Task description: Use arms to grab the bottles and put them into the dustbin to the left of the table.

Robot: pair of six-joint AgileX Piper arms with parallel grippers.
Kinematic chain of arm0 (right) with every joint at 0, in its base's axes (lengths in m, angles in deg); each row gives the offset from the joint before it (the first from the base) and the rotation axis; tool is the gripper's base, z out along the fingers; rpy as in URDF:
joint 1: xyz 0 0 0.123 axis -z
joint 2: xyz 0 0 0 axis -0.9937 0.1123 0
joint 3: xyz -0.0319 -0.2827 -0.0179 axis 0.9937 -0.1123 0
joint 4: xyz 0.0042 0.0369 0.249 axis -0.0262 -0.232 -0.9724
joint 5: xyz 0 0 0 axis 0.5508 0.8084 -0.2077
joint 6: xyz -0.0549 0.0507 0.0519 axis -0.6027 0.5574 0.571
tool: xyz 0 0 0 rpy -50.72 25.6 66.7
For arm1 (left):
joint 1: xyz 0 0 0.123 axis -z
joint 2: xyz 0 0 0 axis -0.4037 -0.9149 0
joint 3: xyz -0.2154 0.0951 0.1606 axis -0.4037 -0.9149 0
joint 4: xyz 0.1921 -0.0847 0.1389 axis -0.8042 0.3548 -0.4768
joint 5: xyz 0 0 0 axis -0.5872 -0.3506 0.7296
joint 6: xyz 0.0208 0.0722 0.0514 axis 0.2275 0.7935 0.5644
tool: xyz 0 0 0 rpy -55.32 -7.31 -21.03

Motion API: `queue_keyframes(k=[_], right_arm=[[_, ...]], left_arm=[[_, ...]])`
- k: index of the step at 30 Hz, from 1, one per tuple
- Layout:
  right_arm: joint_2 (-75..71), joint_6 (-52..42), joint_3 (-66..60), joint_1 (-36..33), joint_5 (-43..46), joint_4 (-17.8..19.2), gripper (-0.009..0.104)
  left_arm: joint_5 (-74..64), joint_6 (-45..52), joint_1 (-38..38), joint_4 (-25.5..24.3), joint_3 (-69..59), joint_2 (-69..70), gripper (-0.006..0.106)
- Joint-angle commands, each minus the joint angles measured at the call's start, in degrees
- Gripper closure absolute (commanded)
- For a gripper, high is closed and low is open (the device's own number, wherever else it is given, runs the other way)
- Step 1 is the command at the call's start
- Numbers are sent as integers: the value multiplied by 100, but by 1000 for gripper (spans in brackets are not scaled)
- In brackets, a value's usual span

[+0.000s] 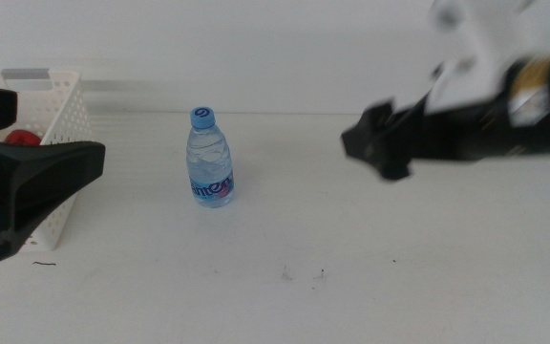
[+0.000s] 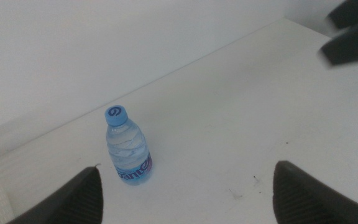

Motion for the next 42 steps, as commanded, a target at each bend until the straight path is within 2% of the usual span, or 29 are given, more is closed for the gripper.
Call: queue_keyframes(k=[1, 6, 16, 18, 20, 23, 26, 29, 34, 42], right_arm=[[-114, -343, 475, -28, -858, -308, 4], [-114, -322, 841, -41, -1010, -308, 4], [-102, -322, 839, -41, -754, -288, 4], [-102, -322, 839, -41, -757, -288, 4], [-102, -322, 839, -41, -757, -288, 4], [-102, -322, 839, -41, -757, -288, 4], [-102, -322, 839, -41, -757, -288, 4], [-102, -322, 839, -41, -757, -288, 4], [-102, -322, 839, -41, -757, -288, 4], [-102, -322, 839, -41, -757, -288, 4]], left_arm=[[71, -37, 17, -8, -12, 15, 7], [71, -37, 17, -8, -12, 15, 7], [71, -37, 17, -8, -12, 15, 7], [363, -54, 17, -197, -2, 15, 7], [752, -54, 17, -240, -147, 15, 7], [1982, -54, 17, -28, -833, 2, 7], [3553, -54, 72, -2, -1998, 2, 7], [4862, -472, 261, -2, -3060, -44, 7], [5622, -839, 356, -2, -4056, -352, 7], [6479, -627, 356, -2, -4436, -1018, 7]])
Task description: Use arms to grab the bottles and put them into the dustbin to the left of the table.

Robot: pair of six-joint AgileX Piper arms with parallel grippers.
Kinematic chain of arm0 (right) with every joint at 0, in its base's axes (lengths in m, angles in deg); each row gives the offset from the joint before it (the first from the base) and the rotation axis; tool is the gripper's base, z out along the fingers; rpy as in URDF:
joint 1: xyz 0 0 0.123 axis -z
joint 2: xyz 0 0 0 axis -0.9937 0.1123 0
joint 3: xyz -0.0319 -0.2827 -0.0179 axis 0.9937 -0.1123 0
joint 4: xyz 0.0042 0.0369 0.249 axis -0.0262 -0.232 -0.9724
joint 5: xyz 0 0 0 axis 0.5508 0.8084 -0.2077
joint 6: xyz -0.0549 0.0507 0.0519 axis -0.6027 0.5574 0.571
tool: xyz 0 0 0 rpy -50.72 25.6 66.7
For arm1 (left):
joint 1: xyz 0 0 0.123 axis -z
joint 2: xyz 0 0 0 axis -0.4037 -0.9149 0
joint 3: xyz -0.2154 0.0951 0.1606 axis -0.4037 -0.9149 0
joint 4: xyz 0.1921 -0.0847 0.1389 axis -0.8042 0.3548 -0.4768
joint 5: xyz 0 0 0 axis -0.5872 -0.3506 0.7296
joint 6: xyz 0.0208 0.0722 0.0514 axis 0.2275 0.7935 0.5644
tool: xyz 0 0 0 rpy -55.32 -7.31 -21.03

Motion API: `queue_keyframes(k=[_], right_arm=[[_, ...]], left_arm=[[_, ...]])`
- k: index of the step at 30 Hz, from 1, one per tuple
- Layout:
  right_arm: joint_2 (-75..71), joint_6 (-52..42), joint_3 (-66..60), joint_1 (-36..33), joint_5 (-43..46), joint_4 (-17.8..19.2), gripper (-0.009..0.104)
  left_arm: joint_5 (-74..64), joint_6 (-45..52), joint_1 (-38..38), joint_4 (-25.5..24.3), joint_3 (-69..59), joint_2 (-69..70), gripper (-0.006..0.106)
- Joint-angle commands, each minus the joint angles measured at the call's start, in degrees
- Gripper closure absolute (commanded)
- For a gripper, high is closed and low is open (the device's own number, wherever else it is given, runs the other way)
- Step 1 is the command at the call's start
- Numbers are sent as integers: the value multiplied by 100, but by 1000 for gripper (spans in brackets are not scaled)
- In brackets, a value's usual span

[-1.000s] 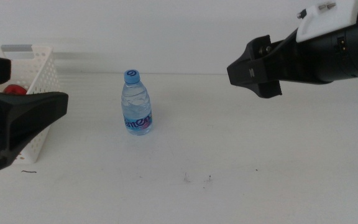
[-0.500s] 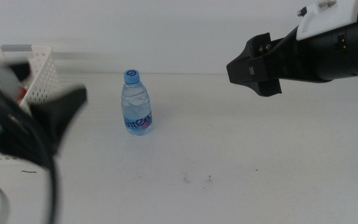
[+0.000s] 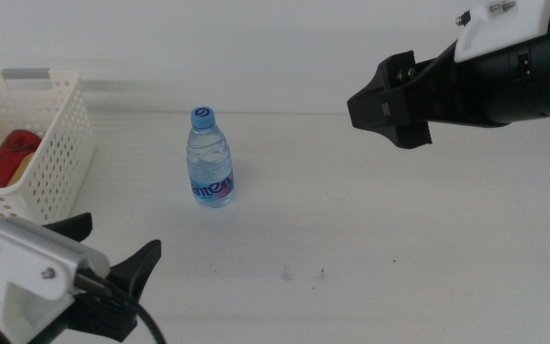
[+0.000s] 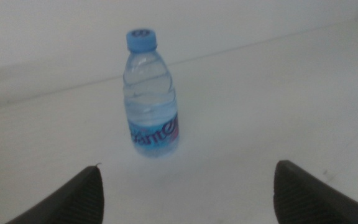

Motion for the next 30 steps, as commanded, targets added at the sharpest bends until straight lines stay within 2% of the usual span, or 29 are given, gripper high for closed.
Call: queue_keyframes(k=[1, 5, 15, 24, 30], right_arm=[[-6, -57, 37, -2, 49, 15, 4], [-6, -57, 37, -2, 49, 15, 4], [-6, -57, 37, -2, 49, 15, 4], [-6, -57, 37, -2, 49, 15, 4], [-6, -57, 37, -2, 49, 15, 4]], left_arm=[[423, 39, 27, 41, -118, -284, 7], [1118, 12, 27, -115, -131, -938, 7], [3563, -185, 27, -152, -71, -2996, 7], [3756, -589, -13, -3, 830, -4532, 7], [3954, -928, -329, -521, 1800, -5742, 7]])
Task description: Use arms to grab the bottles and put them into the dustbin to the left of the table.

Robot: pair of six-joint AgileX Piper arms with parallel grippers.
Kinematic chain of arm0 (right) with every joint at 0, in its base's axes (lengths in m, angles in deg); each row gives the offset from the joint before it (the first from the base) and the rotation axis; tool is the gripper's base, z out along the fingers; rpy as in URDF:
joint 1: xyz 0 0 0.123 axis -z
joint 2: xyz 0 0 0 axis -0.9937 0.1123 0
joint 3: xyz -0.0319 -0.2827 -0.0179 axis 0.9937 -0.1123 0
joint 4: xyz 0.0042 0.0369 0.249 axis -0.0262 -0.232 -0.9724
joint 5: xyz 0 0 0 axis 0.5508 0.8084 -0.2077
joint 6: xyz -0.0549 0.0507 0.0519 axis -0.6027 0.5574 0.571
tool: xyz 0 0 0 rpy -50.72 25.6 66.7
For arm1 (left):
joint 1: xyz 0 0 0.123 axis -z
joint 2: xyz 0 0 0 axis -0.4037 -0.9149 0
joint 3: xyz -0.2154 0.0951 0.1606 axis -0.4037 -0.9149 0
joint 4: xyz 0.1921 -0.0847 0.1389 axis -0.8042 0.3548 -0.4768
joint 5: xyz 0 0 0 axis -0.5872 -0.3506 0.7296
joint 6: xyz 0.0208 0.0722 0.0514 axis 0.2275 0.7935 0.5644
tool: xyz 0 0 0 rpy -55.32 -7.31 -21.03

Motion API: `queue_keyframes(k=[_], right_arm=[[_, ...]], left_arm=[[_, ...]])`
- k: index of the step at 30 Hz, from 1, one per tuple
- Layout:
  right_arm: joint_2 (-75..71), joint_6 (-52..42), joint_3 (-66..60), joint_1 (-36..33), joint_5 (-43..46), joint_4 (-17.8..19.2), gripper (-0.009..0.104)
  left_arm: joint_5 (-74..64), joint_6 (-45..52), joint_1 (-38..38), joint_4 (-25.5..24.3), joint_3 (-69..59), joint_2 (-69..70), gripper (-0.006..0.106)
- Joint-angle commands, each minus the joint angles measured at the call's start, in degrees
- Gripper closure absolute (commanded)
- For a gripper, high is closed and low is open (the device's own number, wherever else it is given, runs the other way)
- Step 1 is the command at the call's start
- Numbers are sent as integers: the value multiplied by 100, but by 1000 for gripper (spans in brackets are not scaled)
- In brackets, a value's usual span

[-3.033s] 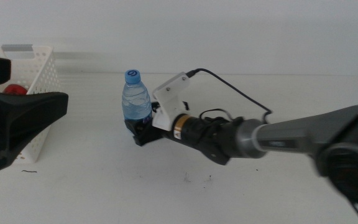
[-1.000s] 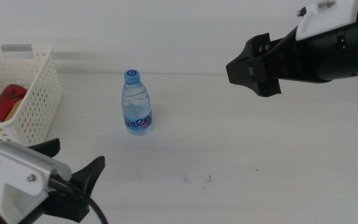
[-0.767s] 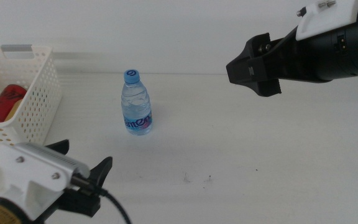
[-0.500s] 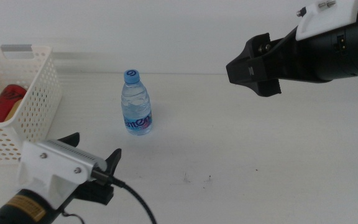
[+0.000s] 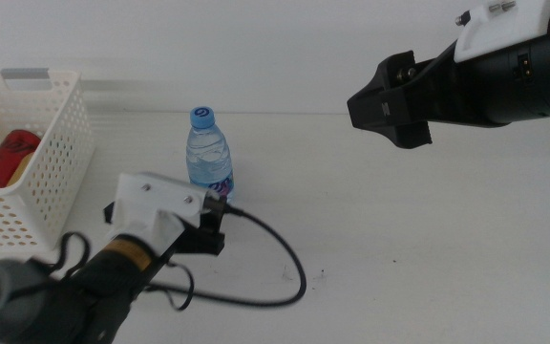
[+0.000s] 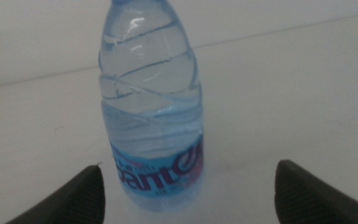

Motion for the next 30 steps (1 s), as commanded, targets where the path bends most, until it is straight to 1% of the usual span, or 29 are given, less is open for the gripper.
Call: queue_keyframes(k=[1, 5, 18, 25, 27, 28, 30], right_arm=[[-6, -57, 37, -2, 49, 15, 4], [-6, -57, 37, -2, 49, 15, 4], [-6, -57, 37, -2, 49, 15, 4], [-6, -57, 37, -2, 49, 15, 4], [-6, -57, 37, -2, 49, 15, 4], [-6, -57, 37, -2, 49, 15, 4], [-6, -57, 37, -2, 49, 15, 4]], left_arm=[[221, -145, -102, -137, 337, -357, 7], [206, -108, -141, 52, 782, -793, 7], [133, -108, -411, 35, 1955, -1788, 7], [-52, -108, -423, 79, 2568, -2143, 7], [-210, -143, -431, 167, 2664, -2243, 10], [-234, -260, -450, 187, 2689, -2254, 14], [-164, -353, -473, 161, 2660, -2186, 26]])
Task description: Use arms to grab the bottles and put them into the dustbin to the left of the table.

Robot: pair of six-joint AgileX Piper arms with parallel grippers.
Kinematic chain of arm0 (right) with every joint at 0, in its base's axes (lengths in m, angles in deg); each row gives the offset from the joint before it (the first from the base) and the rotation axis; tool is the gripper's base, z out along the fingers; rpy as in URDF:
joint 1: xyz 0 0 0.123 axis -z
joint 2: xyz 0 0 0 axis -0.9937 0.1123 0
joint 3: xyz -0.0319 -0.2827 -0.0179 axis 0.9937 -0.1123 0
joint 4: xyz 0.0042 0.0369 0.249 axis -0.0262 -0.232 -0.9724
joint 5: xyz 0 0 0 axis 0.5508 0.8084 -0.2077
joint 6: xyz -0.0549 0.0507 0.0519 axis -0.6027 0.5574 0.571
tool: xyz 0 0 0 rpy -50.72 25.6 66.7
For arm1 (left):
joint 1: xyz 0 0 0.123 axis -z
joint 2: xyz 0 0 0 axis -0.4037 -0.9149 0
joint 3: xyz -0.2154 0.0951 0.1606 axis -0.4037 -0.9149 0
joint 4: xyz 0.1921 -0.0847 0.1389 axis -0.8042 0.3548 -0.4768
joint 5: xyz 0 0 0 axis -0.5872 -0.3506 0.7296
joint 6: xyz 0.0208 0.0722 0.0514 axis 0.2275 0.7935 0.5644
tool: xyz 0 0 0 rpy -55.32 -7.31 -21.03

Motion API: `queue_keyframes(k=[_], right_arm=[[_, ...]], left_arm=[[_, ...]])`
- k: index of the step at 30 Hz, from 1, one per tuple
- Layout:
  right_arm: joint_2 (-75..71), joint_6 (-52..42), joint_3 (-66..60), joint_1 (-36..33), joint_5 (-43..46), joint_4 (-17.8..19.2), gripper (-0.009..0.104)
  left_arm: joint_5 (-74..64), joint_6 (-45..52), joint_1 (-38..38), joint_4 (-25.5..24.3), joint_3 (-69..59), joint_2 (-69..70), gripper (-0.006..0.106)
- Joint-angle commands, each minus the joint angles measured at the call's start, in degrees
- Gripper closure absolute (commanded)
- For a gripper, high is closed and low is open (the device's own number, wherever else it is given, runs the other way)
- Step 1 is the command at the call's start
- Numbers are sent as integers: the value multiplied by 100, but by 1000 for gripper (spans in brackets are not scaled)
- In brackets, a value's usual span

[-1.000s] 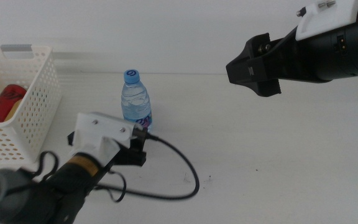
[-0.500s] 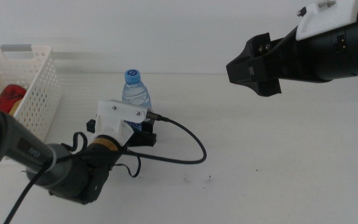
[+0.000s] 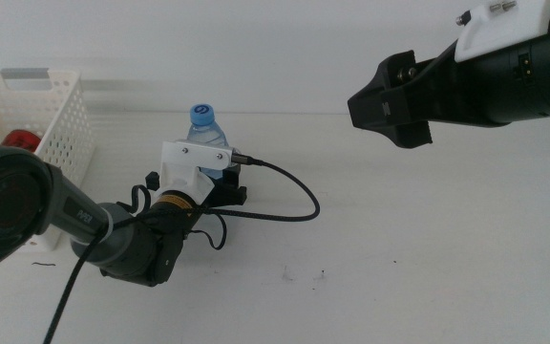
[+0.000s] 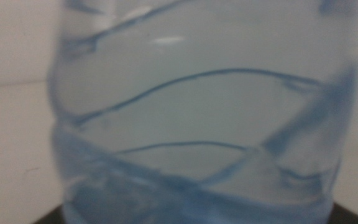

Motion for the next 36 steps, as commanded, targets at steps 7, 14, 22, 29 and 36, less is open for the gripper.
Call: queue_keyframes(k=[7, 14, 22, 29, 36], right_arm=[[-6, -57, 37, -2, 49, 15, 4], [-6, -57, 37, -2, 49, 15, 4], [-6, -57, 37, -2, 49, 15, 4], [-6, -57, 37, -2, 49, 15, 4], [-6, -57, 37, -2, 49, 15, 4]], left_arm=[[-1766, 553, -45, 25, -508, 1897, 102], [-5553, 885, -308, -4, 227, 3763, 102], [-9427, 2403, -2498, 475, 3015, 3408, 102], [-11570, 2405, -3933, 917, 5476, 2055, 102], [-11517, 2195, -4192, 762, 5736, 1530, 102]])
